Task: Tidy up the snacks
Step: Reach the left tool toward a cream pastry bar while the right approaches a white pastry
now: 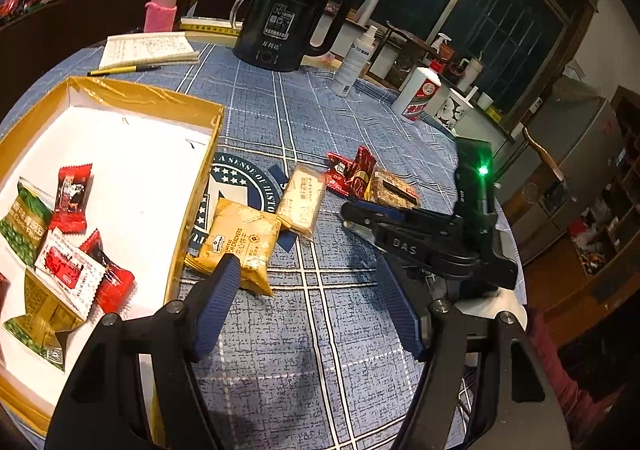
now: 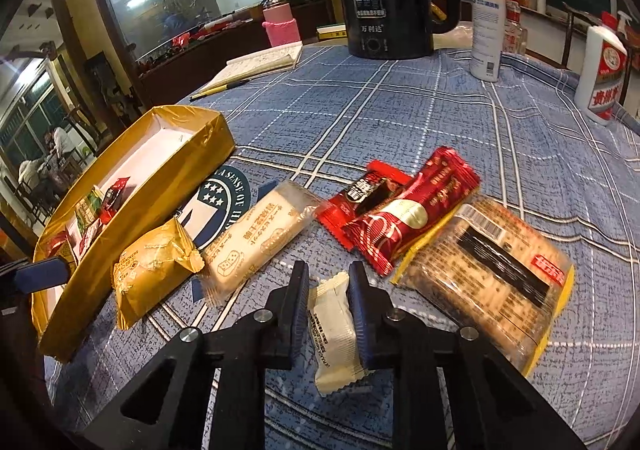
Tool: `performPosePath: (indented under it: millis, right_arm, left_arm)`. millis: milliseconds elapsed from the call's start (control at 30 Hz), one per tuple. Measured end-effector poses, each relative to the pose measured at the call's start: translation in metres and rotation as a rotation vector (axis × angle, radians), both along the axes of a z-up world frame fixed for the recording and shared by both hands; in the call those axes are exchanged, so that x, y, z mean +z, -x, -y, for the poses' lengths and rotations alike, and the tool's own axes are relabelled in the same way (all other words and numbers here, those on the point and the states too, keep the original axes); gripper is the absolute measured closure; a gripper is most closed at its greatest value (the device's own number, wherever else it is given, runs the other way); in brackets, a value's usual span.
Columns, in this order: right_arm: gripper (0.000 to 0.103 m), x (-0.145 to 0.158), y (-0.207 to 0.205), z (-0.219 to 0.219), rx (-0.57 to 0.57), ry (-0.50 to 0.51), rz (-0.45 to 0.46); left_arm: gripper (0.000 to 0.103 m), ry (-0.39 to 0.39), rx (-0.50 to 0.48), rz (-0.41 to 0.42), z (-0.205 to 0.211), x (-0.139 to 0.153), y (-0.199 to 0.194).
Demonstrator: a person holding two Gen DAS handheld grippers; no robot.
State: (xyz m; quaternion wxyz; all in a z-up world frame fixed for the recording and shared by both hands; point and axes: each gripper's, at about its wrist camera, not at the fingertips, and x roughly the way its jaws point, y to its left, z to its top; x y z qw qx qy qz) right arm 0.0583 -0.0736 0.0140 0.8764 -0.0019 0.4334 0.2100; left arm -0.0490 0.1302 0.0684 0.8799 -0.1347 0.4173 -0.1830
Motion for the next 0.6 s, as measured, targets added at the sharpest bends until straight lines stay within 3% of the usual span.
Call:
performPosePath:
  millis: [33, 267, 467, 500, 600]
  right_arm:
    - [0.103, 0.001, 0.001, 0.003, -0.004, -0.007, -0.011]
    - [0.103, 0.011, 0.016, 0.027, -0.035, -0.044, -0.018]
    - [0.102, 0.008, 0.018, 0.045, -0.058, -0.111, -0.026]
    - [0.097, 0.007, 0.018, 0.048, -0.061, -0.126, -0.03]
    - [0.094, 0.006, 0.015, 0.059, -0.078, -0.201, -0.046]
  left_arm:
    - [0.033, 0.0, 0.003, -0.003, 0.0, 0.0, -0.001]
    - [0.033, -0.042, -0.02, 0.003, 0.015, 0.005, -0.021]
    - [0.033, -0.129, -0.1, -0.02, 0.051, -0.005, -0.071]
    - [0.033, -0.143, -0.11, -0.028, 0.057, -0.009, -0.079]
    - [0.033, -0.202, -0.154, -0.04, 0.072, -0.02, -0.096]
